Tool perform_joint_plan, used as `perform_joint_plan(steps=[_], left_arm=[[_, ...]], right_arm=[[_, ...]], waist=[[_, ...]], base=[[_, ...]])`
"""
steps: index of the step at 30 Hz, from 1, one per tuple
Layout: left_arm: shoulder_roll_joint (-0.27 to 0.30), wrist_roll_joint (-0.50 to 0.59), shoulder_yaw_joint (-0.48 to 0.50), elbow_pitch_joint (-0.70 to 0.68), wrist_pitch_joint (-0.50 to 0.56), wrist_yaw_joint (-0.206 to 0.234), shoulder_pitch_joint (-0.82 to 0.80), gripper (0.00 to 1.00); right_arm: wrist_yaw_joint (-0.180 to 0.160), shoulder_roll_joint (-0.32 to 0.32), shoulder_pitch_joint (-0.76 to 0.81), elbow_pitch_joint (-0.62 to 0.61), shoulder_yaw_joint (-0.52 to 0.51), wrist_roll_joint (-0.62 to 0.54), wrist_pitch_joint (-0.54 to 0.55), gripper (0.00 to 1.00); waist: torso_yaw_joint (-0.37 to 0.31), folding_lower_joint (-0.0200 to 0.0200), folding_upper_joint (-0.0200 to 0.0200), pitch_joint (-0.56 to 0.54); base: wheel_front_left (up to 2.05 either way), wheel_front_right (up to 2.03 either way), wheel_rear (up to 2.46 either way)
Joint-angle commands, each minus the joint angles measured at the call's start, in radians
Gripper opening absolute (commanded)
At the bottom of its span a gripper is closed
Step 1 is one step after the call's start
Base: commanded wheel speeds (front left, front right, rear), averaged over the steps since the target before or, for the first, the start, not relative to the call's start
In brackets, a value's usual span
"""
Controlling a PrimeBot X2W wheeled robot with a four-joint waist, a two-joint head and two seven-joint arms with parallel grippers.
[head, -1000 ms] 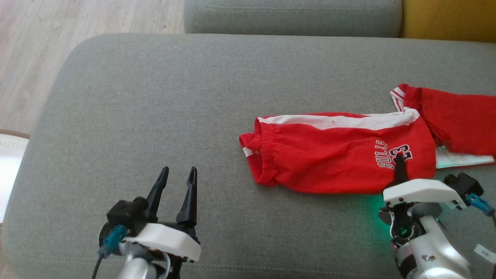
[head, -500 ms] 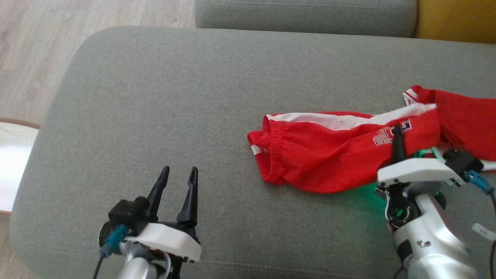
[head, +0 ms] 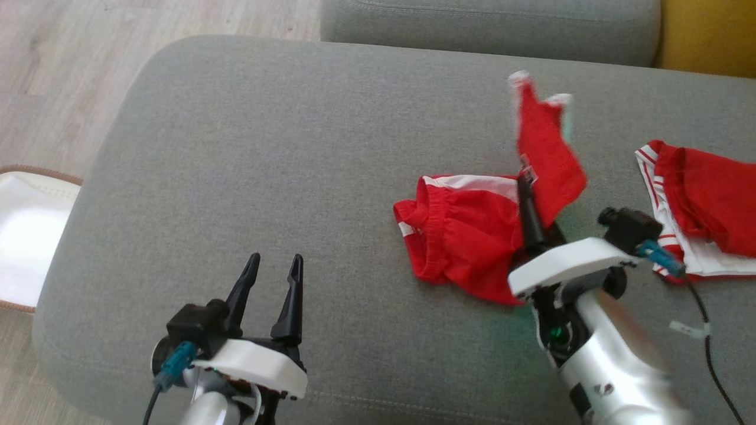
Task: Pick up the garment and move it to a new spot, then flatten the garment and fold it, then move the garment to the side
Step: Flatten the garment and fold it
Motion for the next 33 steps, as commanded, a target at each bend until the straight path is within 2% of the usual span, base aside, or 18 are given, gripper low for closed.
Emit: perform_joint_plan(steps=[1,11,20,21,22,28,33], left_arm=[[0.002,0.001,0.027,-0.025,-0.012,0.001,-0.05,1.0],[0.002,0.0,0.028,-0.023,-0.012,0.003,-0.047,1.0],[0.002,-0.002,0.031,-0.026,-0.012,0.008,-0.043,1.0],[0.002,-0.002,0.032,-0.026,-0.012,0.008,-0.042,1.0],[0.002,-0.002,0.033,-0.027,-0.012,0.008,-0.042,1.0],[0.002,-0.005,0.029,-0.025,-0.012,0.007,-0.046,1.0],[0.002,-0.006,0.025,-0.023,-0.012,0.008,-0.05,1.0]], right_arm=[[-0.001,0.008,-0.006,-0.036,0.042,-0.017,-0.001,0.0],[-0.001,0.008,0.021,-0.036,0.157,-0.094,0.05,0.0],[-0.001,0.008,0.043,-0.027,0.216,-0.169,0.107,0.0],[-0.001,0.008,0.042,-0.028,0.222,-0.184,0.109,0.39],[-0.001,0.008,0.042,-0.031,0.225,-0.193,0.107,1.0],[-0.001,0.008,0.045,-0.063,0.276,-0.18,0.136,1.0],[-0.001,0.008,0.047,-0.031,0.336,-0.193,0.209,1.0]], waist=[[0.006,0.0,-0.0001,-0.002],[0.026,0.0,-0.0001,-0.009],[0.025,0.0,-0.0001,-0.012],[0.024,0.0,-0.0001,-0.011],[0.024,0.0,-0.0001,-0.011],[0.027,0.0,-0.0001,-0.005],[0.034,0.0,-0.0001,-0.006]], base=[[0.0,0.0,0.0],[0.0,0.0,0.0],[0.0,0.0,0.0],[0.0,0.0,0.0],[0.0,0.0,0.0],[0.0,0.0,0.0],[0.0,0.0,0.0]])
